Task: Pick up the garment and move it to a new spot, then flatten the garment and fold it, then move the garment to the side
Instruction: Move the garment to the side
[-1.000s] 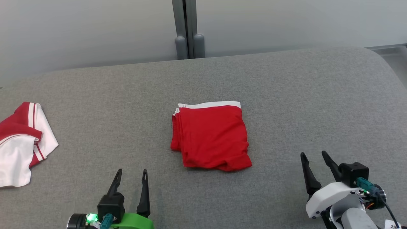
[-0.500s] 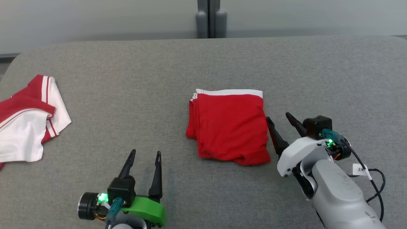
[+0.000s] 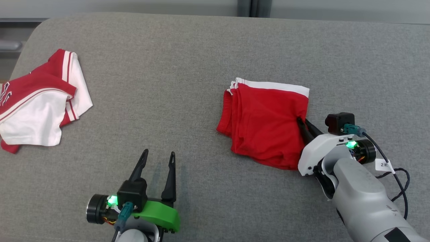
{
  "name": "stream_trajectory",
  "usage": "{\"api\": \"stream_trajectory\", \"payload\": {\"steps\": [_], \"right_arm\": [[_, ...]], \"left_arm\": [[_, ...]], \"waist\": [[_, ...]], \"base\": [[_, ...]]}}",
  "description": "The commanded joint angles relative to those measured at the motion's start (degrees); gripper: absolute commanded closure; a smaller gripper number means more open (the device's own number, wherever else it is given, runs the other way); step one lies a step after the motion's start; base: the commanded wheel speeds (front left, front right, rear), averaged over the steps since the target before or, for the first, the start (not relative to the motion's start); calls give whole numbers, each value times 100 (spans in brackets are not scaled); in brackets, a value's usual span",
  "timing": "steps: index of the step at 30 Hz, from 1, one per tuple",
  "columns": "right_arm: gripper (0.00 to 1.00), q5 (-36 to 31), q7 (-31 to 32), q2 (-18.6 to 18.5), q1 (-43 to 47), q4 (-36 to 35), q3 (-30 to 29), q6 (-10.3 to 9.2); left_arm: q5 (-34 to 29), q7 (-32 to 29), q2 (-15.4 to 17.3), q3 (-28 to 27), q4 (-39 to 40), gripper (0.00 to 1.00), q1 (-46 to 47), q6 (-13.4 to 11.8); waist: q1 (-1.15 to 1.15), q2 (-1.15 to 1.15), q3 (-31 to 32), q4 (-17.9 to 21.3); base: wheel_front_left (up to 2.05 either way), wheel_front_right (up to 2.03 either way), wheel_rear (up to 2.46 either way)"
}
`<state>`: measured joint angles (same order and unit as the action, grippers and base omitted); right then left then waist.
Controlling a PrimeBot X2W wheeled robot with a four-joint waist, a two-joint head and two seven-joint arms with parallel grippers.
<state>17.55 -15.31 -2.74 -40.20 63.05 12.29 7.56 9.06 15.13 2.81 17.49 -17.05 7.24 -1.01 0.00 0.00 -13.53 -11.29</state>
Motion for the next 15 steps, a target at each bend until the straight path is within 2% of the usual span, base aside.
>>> {"api": "stream_trajectory", "payload": {"steps": [1,7,15], "right_arm": [[100,1,44,-41,167,-6,-82,-16],[100,-147,23,-43,514,-729,-471,-18],[100,-27,20,-34,863,-1149,-378,-14]], "left_arm": [[-34,1,18,-24,25,0,94,-4],[-136,1,18,-52,84,0,125,107],[-176,1,21,102,107,0,264,290]], "waist": [[0,0,14,137],[0,0,122,851],[0,0,188,2203]], "base": [[0,0,0],[0,0,0],[0,0,0]]}}
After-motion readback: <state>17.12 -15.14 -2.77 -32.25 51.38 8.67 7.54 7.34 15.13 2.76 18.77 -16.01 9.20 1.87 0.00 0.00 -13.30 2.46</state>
